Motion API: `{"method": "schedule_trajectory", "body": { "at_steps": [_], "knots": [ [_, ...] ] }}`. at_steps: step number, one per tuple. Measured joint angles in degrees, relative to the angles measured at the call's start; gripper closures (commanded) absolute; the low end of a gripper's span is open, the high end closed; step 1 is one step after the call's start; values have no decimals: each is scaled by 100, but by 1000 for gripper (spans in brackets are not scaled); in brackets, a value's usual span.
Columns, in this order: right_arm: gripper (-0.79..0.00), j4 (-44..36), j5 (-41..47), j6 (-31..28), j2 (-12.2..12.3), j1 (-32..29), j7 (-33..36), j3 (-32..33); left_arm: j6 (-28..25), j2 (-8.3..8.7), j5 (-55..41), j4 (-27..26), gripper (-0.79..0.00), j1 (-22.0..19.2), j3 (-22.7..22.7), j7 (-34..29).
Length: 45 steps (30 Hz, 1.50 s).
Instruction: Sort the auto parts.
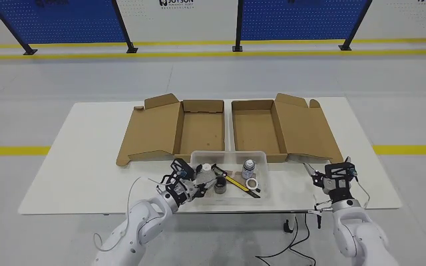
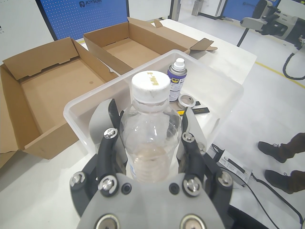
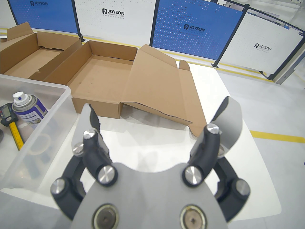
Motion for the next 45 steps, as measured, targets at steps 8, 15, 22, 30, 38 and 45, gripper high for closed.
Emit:
{"method": "schedule_trajectory", "body": {
  "at_steps": [8, 15, 22, 30, 38, 45],
  "knots": [
    [-785, 0, 0, 0, 0, 0, 0, 0, 48, -3, -78, -1, 0, -41, -57, 202],
    [-785, 0, 0, 0, 0, 0, 0, 0, 298, -27, -232, -42, 0, -156, -151, 486],
    [-785, 0, 0, 0, 0, 0, 0, 0, 255, -31, -452, -263, 0, -268, -278, 542],
    [-785, 0, 0, 0, 0, 0, 0, 0, 130, -19, -647, -591, 0, -293, -401, 432],
    [-785, 0, 0, 0, 0, 0, 0, 0, -64, -5, -704, -660, 0, -267, -443, 348],
    [-785, 0, 0, 0, 0, 0, 0, 0, -104, 0, -689, -616, 0, -255, -472, 380]
  ]
}}
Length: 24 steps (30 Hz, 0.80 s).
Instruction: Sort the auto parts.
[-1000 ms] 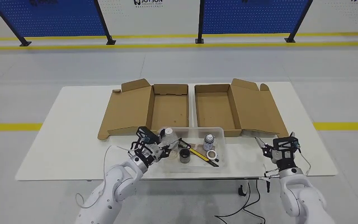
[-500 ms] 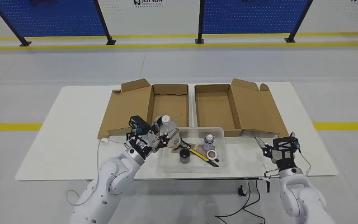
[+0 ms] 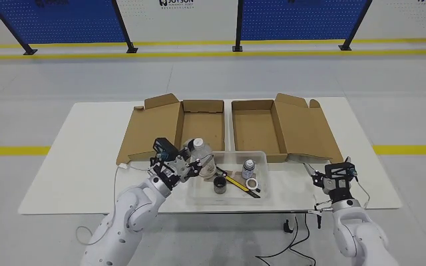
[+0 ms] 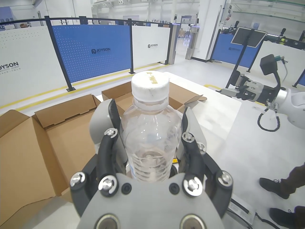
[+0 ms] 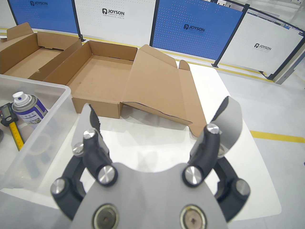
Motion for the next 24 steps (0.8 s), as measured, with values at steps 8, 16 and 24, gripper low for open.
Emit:
{"method": "schedule_trajectory", "body": {
  "at_steps": [8, 16, 24],
  "knots": [
    [-785, 0, 0, 0, 0, 0, 0, 0, 441, -56, 32, 354, 0, -238, 98, 106],
    [-785, 0, 0, 0, 0, 0, 0, 0, 1031, -182, 172, 1069, 0, -909, 376, 350],
    [-785, 0, 0, 0, 0, 0, 0, 0, 1619, -376, 481, 2122, 0, -1683, 853, 816]
  ]
}}
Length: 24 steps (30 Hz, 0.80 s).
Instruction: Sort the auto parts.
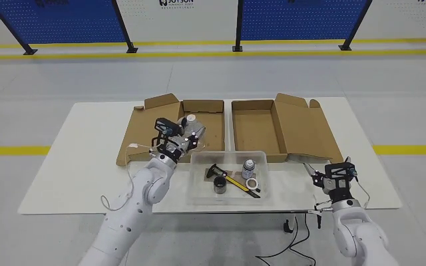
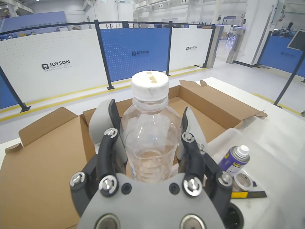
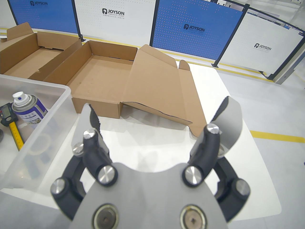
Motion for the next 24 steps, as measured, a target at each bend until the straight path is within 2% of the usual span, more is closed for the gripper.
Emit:
{"method": "schedule_trajectory", "body": {
  "at_steps": [6, 12, 15, 24],
  "knots": [
    [-785, 0, 0, 0, 0, 0, 0, 0, 467, -202, 45, 856, 0, -506, 435, 264],
    [-785, 0, 0, 0, 0, 0, 0, 0, 665, -377, 248, 1695, 0, -976, 817, 608],
    [-785, 0, 0, 0, 0, 0, 0, 0, 648, -456, 552, 1894, 0, -1200, 949, 737],
    [-785, 0, 0, 0, 0, 0, 0, 0, 539, -627, 472, 2422, 0, -1563, 1108, 790]
  ]
}}
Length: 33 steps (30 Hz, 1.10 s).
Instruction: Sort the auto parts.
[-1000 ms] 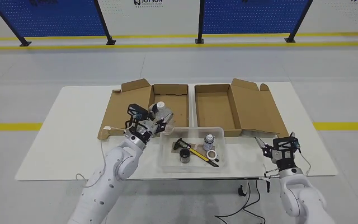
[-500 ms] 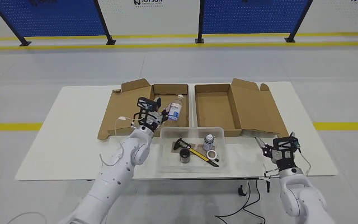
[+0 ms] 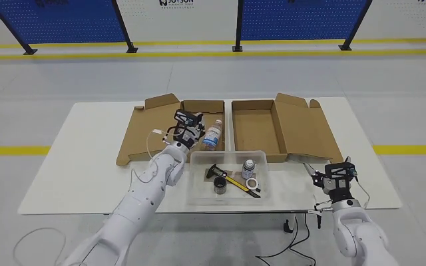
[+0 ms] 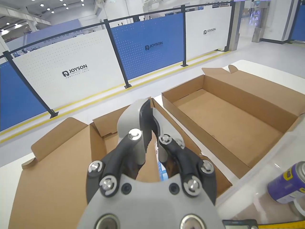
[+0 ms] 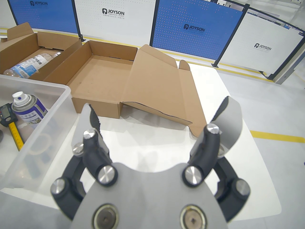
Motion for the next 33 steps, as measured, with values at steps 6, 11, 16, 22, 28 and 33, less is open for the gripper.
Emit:
{"method": "schedule_trajectory", "body": {
  "at_steps": [6, 11, 16, 22, 28, 33],
  "knots": [
    [-785, 0, 0, 0, 0, 0, 0, 0, 6, -69, -30, 181, 0, -68, 4, 21],
    [-785, 0, 0, 0, 0, 0, 0, 0, -17, -55, -34, 93, 0, -31, -137, -40],
    [-785, 0, 0, 0, 0, 0, 0, 0, -151, 56, -50, -321, 0, 234, -460, -297],
    [-785, 0, 0, 0, 0, 0, 0, 0, -474, 251, -1, -1279, 0, 792, -952, -941],
    [-785, 0, 0, 0, 0, 0, 0, 0, -1235, 453, -350, -2599, 0, 1461, -1514, -2237],
    [-785, 0, 0, 0, 0, 0, 0, 0, -2079, 602, -758, -3548, 0, 1937, -1893, -3441]
  ]
}}
